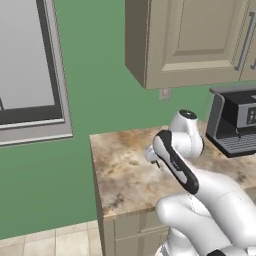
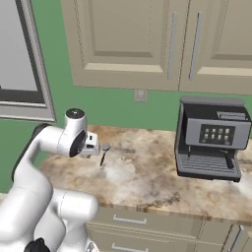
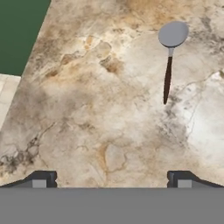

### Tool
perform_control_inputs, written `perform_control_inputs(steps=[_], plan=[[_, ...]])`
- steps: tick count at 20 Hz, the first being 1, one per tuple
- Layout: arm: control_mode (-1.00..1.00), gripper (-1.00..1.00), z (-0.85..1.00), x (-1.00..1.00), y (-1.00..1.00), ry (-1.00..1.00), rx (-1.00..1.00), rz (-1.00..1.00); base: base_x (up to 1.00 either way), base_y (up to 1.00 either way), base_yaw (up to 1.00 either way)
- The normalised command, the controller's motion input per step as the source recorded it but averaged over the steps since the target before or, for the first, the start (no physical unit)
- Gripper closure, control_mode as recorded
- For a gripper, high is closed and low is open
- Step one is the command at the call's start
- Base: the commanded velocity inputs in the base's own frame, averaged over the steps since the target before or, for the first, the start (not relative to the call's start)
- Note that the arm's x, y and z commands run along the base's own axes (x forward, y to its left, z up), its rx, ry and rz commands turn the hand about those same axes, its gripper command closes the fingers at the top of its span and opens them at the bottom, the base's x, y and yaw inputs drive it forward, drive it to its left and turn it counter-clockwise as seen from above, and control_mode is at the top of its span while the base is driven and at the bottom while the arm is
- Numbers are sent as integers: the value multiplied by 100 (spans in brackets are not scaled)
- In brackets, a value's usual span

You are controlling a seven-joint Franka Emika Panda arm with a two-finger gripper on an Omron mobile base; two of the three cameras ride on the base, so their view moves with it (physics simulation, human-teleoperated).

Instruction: Organize the utensils by type. Pick up the wooden spoons from the counter and place them in the open cabinet. Then pick up the metallic utensils from the counter and place them in the open drawer.

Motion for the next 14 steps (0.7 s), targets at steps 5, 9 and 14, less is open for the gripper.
perform_control_inputs(steps=[5,9,14], plan=[[-100,-100,-26,57,-22,0,-13,0,0,0,0],[-100,-100,-23,70,-23,15,-2,-1,0,0,0],[-100,-100,-15,56,-29,22,8,-1,0,0,0]])
